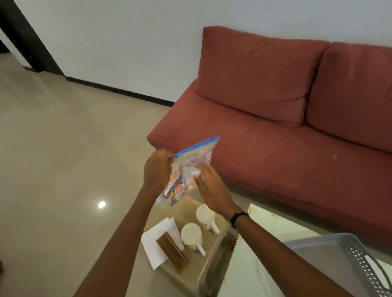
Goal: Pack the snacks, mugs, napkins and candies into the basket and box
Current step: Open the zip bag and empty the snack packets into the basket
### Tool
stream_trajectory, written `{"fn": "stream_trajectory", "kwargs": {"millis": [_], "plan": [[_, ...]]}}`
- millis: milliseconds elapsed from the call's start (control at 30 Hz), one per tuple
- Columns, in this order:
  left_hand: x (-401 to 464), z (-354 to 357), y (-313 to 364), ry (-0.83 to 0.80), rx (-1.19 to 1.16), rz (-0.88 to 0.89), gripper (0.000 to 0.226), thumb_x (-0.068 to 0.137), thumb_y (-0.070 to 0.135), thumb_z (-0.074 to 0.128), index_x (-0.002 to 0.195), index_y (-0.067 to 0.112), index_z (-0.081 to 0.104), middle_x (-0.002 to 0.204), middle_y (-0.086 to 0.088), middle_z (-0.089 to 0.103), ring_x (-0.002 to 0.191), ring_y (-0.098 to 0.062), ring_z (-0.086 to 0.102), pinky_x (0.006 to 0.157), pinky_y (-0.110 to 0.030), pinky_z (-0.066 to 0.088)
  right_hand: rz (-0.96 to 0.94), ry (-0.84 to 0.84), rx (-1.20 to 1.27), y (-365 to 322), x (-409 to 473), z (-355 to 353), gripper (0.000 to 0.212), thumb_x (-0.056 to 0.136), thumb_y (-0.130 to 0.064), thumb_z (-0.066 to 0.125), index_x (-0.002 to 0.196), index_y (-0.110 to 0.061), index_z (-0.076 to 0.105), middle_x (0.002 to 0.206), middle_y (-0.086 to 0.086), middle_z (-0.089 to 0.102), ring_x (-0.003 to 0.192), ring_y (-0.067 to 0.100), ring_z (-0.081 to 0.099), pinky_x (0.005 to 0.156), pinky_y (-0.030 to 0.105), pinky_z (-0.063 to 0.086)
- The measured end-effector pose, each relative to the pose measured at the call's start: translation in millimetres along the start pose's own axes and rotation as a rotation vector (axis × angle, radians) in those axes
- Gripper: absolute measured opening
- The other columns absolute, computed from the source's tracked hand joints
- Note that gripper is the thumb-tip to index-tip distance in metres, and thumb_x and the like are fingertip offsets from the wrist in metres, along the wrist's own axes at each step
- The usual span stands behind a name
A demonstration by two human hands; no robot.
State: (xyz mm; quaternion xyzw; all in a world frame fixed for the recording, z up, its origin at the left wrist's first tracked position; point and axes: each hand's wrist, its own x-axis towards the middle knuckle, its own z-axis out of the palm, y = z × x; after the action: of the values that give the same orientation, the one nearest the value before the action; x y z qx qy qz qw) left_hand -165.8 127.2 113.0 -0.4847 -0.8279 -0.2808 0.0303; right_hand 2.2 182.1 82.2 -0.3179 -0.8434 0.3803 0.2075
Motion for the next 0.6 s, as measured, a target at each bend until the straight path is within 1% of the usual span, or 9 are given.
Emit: {"fn": "stream_trajectory", "kwargs": {"millis": [67,100,167,200,233,300,400,533,600], "plan": [[0,-16,26,-0.028,0.008,0.084,0.02,0.079,-0.004,0.054,0.085,0.003,0.072,0.075,-0.016,0.066,0.071,-0.034,0.059,0.058,-0.038,0.045,-0.026,0.172,-0.077,-3,-4,-29,0.044,0.094,-0.01,0.044,0.138,-0.012,0.039,0.154,0.005,0.027,0.14,0.02,0.026,0.11,0.028,0.028],[-1,-23,41,-0.04,0.017,0.119,0.02,0.08,-0.003,0.054,0.086,0.003,0.072,0.076,-0.016,0.067,0.073,-0.033,0.06,0.058,-0.036,0.045,-0.052,0.267,-0.144,-4,-6,-47,0.05,0.089,-0.004,0.047,0.138,-0.011,0.04,0.154,0.007,0.026,0.141,0.021,0.024,0.113,0.029,0.025],[-5,-35,71,-0.061,0.049,0.17,0.019,0.084,0.001,0.055,0.089,0.003,0.072,0.079,-0.014,0.067,0.076,-0.03,0.061,0.057,-0.03,0.041,-0.088,0.386,-0.327,0,-15,-85,0.062,0.078,0.003,0.052,0.138,-0.009,0.042,0.153,0.011,0.03,0.14,0.027,0.027,0.114,0.038,0.025],[-8,-41,87,-0.068,0.061,0.194,0.018,0.086,0.003,0.055,0.091,0.004,0.072,0.08,-0.013,0.067,0.077,-0.028,0.06,0.057,-0.028,0.038,-0.073,0.392,-0.391,4,-22,-106,0.064,0.077,0.001,0.054,0.139,-0.011,0.041,0.152,0.01,0.032,0.14,0.027,0.028,0.114,0.04,0.026],[-12,-47,102,-0.072,0.068,0.217,0.018,0.086,0.005,0.055,0.091,0.005,0.073,0.079,-0.013,0.067,0.076,-0.028,0.059,0.057,-0.027,0.036,-0.052,0.377,-0.426,9,-31,-128,0.063,0.079,-0.003,0.055,0.139,-0.012,0.041,0.151,0.008,0.035,0.14,0.027,0.03,0.113,0.041,0.025],[-22,-56,132,-0.075,0.073,0.258,0.017,0.086,0.004,0.055,0.085,0.004,0.072,0.073,-0.013,0.064,0.072,-0.029,0.058,0.055,-0.028,0.033,-0.022,0.294,-0.394,25,-51,-171,0.049,0.084,-0.012,0.055,0.133,-0.01,0.049,0.142,0.01,0.047,0.132,0.028,0.042,0.109,0.04,0.031],[-44,-61,176,-0.09,0.093,0.328,0.017,0.082,0.001,0.056,0.077,0.005,0.072,0.065,-0.013,0.062,0.062,-0.031,0.056,0.051,-0.032,0.033,0.033,0.148,-0.251,41,-93,-233,0.024,0.089,-0.012,0.056,0.11,-0.006,0.065,0.114,0.012,0.066,0.105,0.03,0.06,0.088,0.035,0.044],[-88,-48,244,-0.128,0.137,0.408,0.016,0.085,0.008,0.058,0.082,0.008,0.073,0.072,-0.01,0.068,0.065,-0.029,0.059,0.058,-0.035,0.04,0.023,-0.016,-0.23,49,-161,-293,0.017,0.088,-0.01,0.061,0.099,-0.004,0.072,0.099,0.012,0.072,0.086,0.025,0.063,0.073,0.028,0.043],[-112,-40,276,-0.154,0.15,0.417,0.016,0.087,0.011,0.057,0.085,0.01,0.073,0.078,-0.008,0.07,0.071,-0.028,0.06,0.061,-0.033,0.037,0.046,-0.056,-0.23,56,-200,-314,0.017,0.088,-0.013,0.061,0.098,-0.005,0.073,0.094,0.014,0.073,0.084,0.029,0.065,0.074,0.033,0.045]]}}
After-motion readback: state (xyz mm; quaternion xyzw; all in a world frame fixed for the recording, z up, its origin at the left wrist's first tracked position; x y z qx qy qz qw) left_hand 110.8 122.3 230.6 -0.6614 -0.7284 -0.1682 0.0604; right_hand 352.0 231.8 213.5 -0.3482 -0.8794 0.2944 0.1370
